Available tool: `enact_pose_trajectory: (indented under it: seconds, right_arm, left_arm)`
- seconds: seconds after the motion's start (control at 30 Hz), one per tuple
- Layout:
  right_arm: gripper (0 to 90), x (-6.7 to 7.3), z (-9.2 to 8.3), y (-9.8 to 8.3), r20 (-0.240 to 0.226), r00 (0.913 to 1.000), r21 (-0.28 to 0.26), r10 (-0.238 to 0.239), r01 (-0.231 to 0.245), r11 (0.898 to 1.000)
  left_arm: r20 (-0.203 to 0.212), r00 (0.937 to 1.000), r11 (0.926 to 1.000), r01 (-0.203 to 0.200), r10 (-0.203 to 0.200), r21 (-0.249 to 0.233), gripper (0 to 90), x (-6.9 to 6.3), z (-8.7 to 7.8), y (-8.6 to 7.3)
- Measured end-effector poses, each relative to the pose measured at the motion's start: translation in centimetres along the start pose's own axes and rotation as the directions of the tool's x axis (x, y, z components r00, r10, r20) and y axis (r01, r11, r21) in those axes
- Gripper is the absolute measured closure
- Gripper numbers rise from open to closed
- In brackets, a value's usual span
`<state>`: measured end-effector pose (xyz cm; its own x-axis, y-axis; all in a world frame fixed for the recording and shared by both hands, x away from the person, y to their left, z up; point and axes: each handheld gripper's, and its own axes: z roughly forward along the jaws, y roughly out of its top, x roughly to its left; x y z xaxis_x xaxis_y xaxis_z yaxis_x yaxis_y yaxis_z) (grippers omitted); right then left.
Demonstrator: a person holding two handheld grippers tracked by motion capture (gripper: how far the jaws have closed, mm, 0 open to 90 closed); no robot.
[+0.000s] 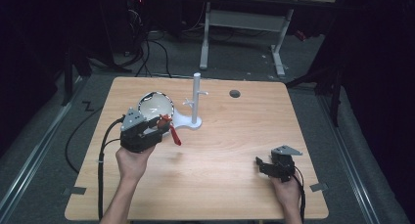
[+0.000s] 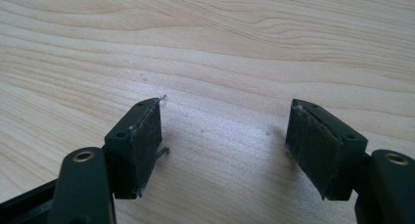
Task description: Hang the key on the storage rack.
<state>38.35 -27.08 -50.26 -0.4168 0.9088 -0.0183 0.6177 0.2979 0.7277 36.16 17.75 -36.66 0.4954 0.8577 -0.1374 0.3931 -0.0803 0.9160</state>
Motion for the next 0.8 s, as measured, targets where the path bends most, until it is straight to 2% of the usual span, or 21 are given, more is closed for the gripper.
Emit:
enact_pose_trajectory:
  seconds: [0.4,0.67,0.8]
  right_arm:
    - [29.8,0.0,0.0,0.0,0.000,1.0000,0.000,0.000,0.000,1.000]
    - [29.8,0.0,0.0,0.0,-0.001,1.0000,0.000,-0.001,0.001,1.000]
    - [29.8,0.0,0.0,0.0,-0.002,1.0000,-0.001,-0.002,0.002,1.000]
  left_arm:
    - [0.007,0.9999,0.9998,-0.009,0.009,-0.018,56.9,-0.1,1.8,2.4]
    - [0.010,0.9997,0.9998,-0.020,0.021,-0.005,56.9,0.0,3.2,3.5]
    - [0.014,0.9999,1.0000,-0.006,0.006,0.004,57.0,0.4,4.0,3.6]
